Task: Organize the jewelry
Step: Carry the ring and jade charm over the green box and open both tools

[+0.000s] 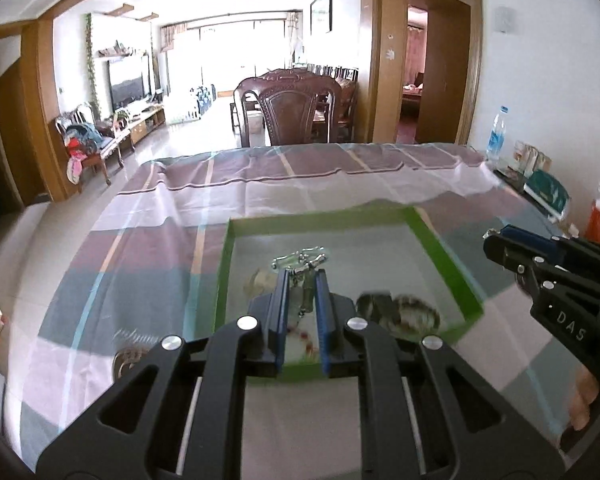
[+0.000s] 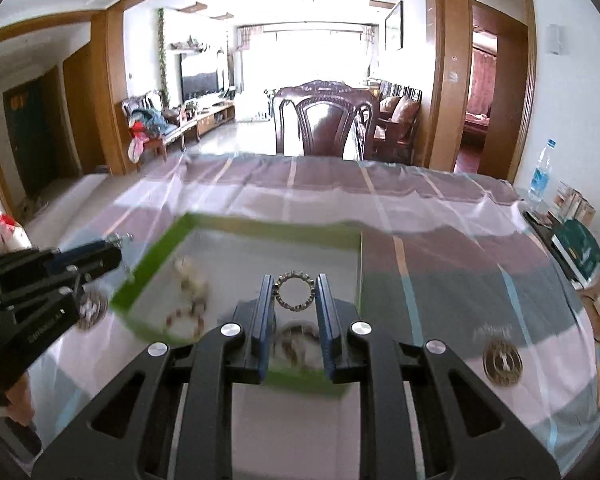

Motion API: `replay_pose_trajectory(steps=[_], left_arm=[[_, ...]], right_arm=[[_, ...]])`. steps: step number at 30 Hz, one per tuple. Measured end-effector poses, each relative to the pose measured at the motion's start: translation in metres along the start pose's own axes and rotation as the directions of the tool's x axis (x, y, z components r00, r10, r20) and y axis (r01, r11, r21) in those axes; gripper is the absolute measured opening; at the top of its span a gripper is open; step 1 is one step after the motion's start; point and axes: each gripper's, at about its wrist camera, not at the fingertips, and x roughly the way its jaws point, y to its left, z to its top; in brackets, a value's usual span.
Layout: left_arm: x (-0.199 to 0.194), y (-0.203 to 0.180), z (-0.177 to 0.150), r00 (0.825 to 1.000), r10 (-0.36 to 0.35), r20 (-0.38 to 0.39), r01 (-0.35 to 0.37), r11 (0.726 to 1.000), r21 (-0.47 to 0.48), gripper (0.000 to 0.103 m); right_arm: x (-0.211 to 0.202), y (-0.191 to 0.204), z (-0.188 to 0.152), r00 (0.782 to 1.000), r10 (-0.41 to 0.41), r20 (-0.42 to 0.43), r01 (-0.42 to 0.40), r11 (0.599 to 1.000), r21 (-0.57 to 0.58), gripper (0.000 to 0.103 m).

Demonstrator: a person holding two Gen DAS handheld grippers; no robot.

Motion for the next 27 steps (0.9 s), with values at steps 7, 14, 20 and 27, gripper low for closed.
replay_pose_trajectory(steps=[7,14,20,27], left_arm=[[0.079,-0.004,0.000,0.990,0.004,-0.143,-0.004,1.000,-0.001,0.013],[0.101,-0.004,-0.013,0.983,0.000,-0.185,-0.002,1.000,-0.013,0.032],[0.064,0.007,-0.012,0.994,0.027,-0.104,-0.033,0.998,-0.053,0.053],[-0.018,0.003,-0.051,0.989,0.135,0.052,-0.133,0.990,-0.054,0.084]], right_arm=[[0.086,-0.008,-0.002,0.986,-0.008,-0.166,0.013,1.000,0.025,0.021],[0.114,-0.011,-0.020,0.974,-0.034,-0.223,0.040,0.999,0.027,0.041],[0.072,-0.016,-0.021,0.989,-0.041,-0.144,0.048,0.998,0.048,0.061],[-0.007,-0.013,-0.054,0.995,-0.100,0.003,0.099,0.994,0.052,0.089]])
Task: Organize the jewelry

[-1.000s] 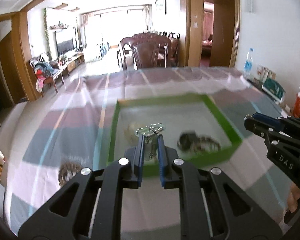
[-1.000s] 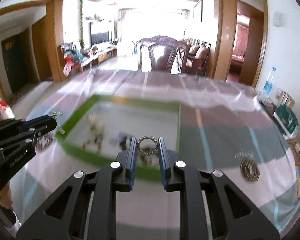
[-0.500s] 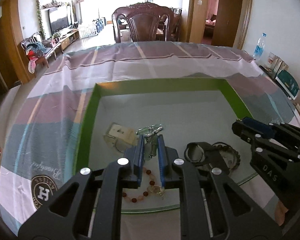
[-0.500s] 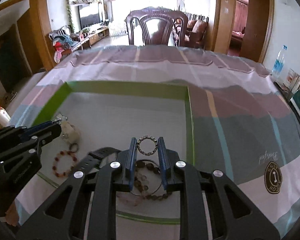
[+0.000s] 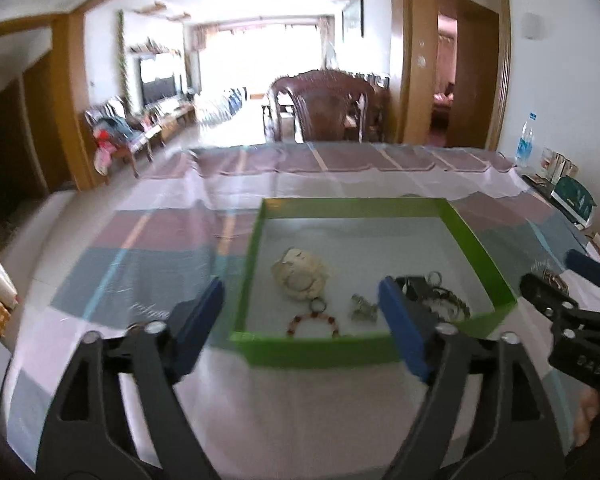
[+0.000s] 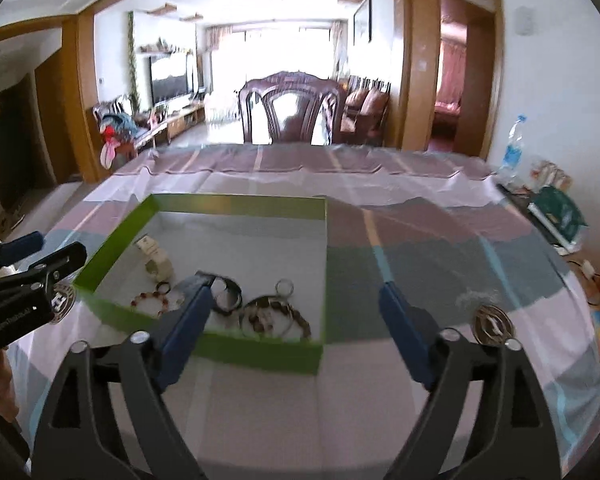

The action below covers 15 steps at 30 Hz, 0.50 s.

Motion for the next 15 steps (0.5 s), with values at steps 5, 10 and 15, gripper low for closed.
replay_pose_trajectory(steps=[5,10,15], left_arm=[[-0.041,0.004,-0.031,1.000,0.010,0.029,-0.009,0.999,-0.051,0.089],[-0.060,0.001,-0.048,0.999,0.003,0.038,-0.001,0.999,-0.046,0.095],[-0.072,-0.003,-0.056,0.999,0.005,0.051,-0.004,1.000,-0.020,0.099]], right_arm=[[-0.036,0.000,-0.029,0.999,-0.007,0.033,0.006,0.999,0.039,0.096],[-0.052,0.008,-0.046,0.994,-0.075,0.074,0.074,0.997,0.014,0.096],[-0.058,0.016,-0.051,0.994,-0.068,0.087,0.069,0.998,-0.003,0.096]])
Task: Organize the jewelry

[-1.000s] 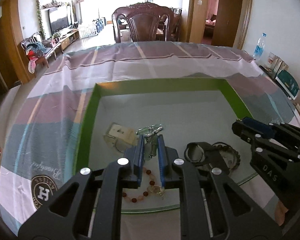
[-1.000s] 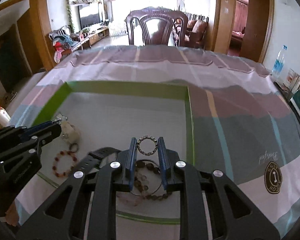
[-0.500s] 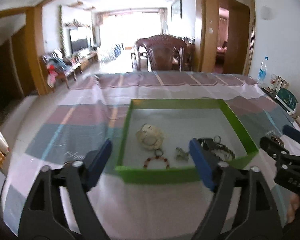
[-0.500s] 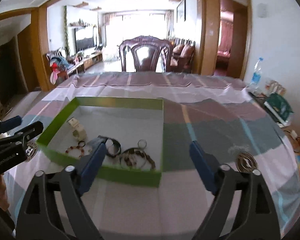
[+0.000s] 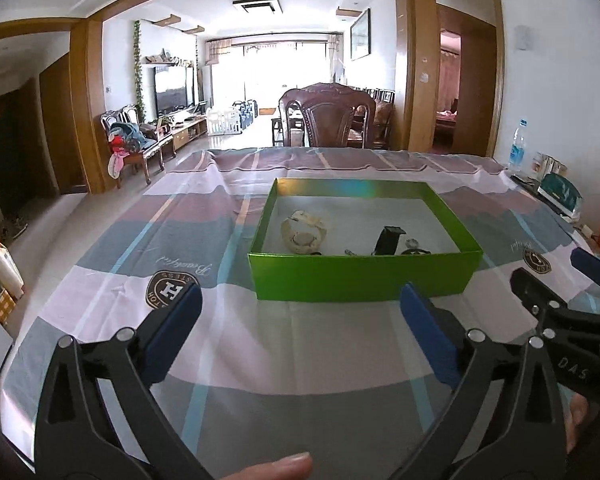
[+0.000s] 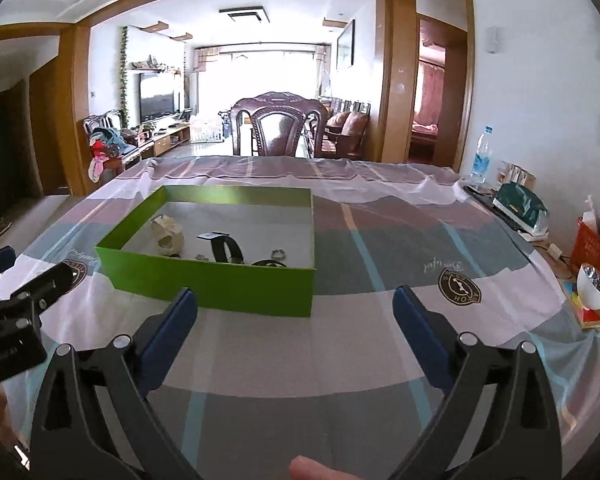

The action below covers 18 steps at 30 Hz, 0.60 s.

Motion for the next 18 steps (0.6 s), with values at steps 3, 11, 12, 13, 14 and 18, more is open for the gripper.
replay_pose_trajectory(steps=[3,11,12,13,14,18], left_arm=[[-0.005,-0.003,-0.001,1.000,0.001,0.006,-0.001,1.000,0.006,0.099],[-0.008,-0.001,-0.003,1.000,0.002,0.011,-0.002,1.000,0.010,0.099],[-0.009,-0.001,-0.003,1.000,0.002,0.011,-0.002,1.000,0.012,0.099],[-0.010,-0.002,-0.002,1.000,0.001,0.012,-0.001,1.000,0.014,0.099],[-0.010,-0.002,-0.002,1.000,0.001,0.012,-0.001,1.000,0.016,0.099],[-0.011,-0.003,-0.001,1.000,0.003,0.011,-0.003,1.000,0.020,0.099]], right_arm=[[-0.007,0.005,-0.001,1.000,0.005,0.014,-0.005,1.000,-0.008,0.096],[-0.017,0.005,-0.002,1.000,0.001,0.028,0.000,1.000,-0.003,0.099],[-0.018,0.004,-0.002,1.000,0.001,0.029,-0.001,1.000,-0.001,0.099],[-0.018,0.004,-0.001,1.000,0.002,0.030,-0.002,1.000,-0.001,0.099],[-0.018,0.004,-0.001,1.000,0.003,0.031,-0.003,1.000,-0.001,0.099],[-0.018,0.004,-0.001,1.000,0.004,0.029,-0.004,1.000,-0.003,0.099]])
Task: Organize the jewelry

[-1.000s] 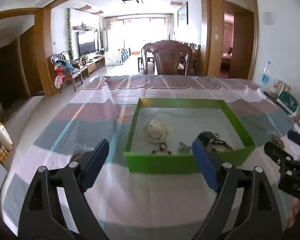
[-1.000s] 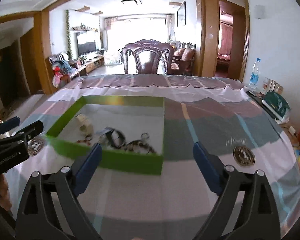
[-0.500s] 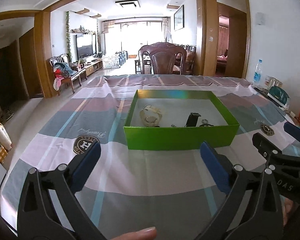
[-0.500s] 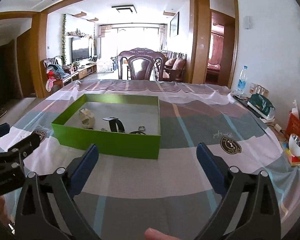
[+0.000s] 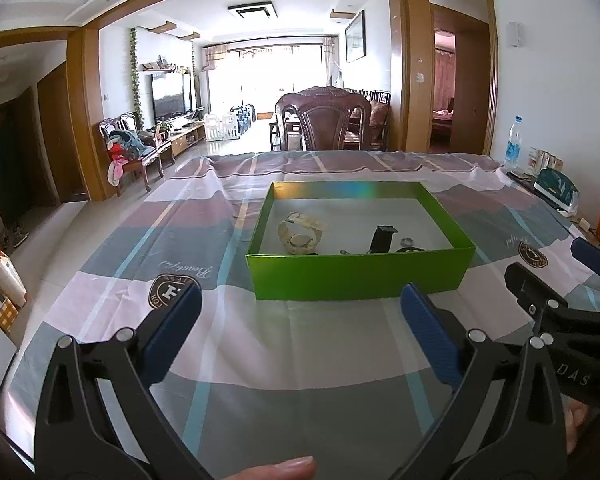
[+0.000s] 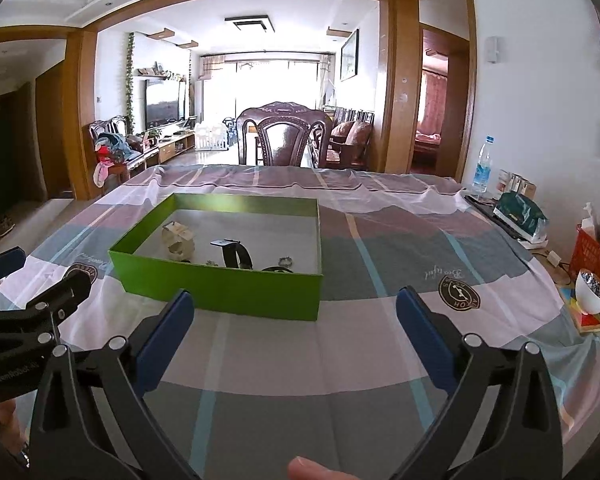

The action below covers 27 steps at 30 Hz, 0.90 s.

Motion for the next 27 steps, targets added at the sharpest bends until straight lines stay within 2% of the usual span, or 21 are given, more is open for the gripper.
replay_pose_trajectory(steps=[27], left_arm=[[0.0003,-0.0036,-0.0004,1.000,0.000,0.003,0.000,1.000,0.005,0.099]], right_arm=[[-0.0017,-0.0008,0.0020,1.000,0.000,0.003,0.000,1.000,0.003,0.099]])
